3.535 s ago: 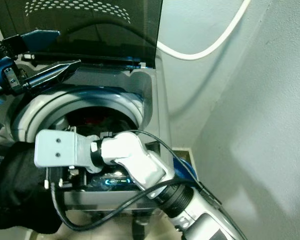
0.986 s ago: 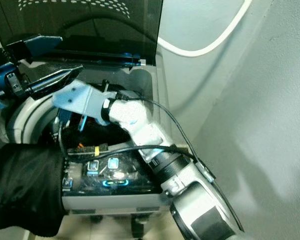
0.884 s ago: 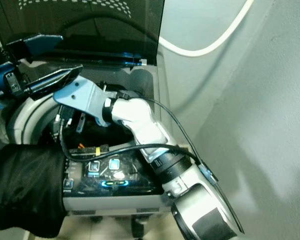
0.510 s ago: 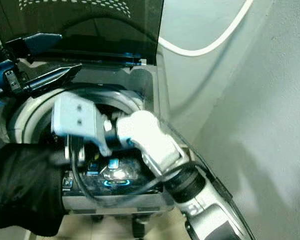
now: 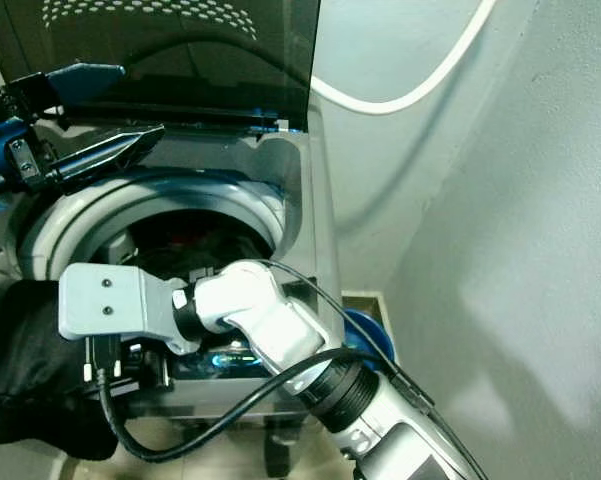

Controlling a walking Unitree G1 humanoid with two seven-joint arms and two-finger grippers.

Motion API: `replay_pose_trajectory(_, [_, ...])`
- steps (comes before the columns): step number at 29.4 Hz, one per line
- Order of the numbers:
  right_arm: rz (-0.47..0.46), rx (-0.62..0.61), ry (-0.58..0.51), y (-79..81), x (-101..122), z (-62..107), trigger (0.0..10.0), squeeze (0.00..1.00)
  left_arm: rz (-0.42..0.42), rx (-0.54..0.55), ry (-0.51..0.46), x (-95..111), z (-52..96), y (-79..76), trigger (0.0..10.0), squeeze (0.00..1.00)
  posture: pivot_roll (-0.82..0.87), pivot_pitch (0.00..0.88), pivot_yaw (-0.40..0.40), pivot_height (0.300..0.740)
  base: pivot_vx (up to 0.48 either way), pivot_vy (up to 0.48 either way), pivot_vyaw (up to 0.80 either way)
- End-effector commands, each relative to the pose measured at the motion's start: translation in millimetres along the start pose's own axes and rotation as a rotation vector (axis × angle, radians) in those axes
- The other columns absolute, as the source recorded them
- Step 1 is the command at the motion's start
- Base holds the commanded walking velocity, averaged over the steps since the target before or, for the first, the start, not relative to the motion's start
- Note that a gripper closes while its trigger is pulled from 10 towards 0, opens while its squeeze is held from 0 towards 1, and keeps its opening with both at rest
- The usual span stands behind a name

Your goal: Clothes washing

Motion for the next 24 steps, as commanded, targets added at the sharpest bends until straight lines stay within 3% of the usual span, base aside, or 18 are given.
replay_pose_trajectory(1, [0.017,0.007,0.033,1.0,-4,-2.1,10.0,0.00,-0.012,-0.015,0.008,0,0.5,-4.0,10.0,0.00,0.09,0.109,0.040,0.740,0.000,0.000,0.00])
replay_pose_trajectory(5, [0.030,0.004,0.051,0.8,-8,-2.2,10.0,0.00,-0.008,-0.015,0.011,-2,0.8,-5.5,10.0,0.00,0.09,0.106,0.038,0.740,0.000,0.000,0.00])
replay_pose_trajectory(6, [0.058,-0.001,0.075,1.4,-12,-2.7,2.4,0.00,-0.002,-0.011,0.011,-2,1.5,-6.3,10.0,0.00,0.09,0.107,0.033,0.740,0.000,0.000,0.00])
replay_pose_trajectory(10, [0.068,-0.002,0.083,1.7,-13,-2.8,2.4,0.00,-0.001,-0.011,0.011,-2,1.7,-6.5,10.0,0.00,0.09,0.107,0.033,0.740,0.000,0.000,0.00])
replay_pose_trajectory(11, [0.079,0.001,0.091,2.3,-15,-2.6,0.0,0.00,0.000,-0.010,0.011,-3,1.8,-6.8,10.0,0.00,0.09,0.109,0.032,0.740,0.000,0.000,0.00])
replay_pose_trajectory(24, [0.090,-0.002,0.100,1.2,-19,-0.7,0.0,0.00,0.008,-0.010,0.012,-4,1.5,-7.7,10.0,0.00,0.09,0.108,0.032,0.740,0.000,0.000,0.00])
Point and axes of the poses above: a point about 5 cm out from each wrist's last joint towards the gripper, its own z axis pointing back from the gripper into the wrist, its own x axis along the axis of the wrist's last joint, y = z × x, the point moved 4 cm from there along -z, pointing out of the wrist towards the gripper, and after that the axes turned 6 degrees about z, right-handed, at the moved point
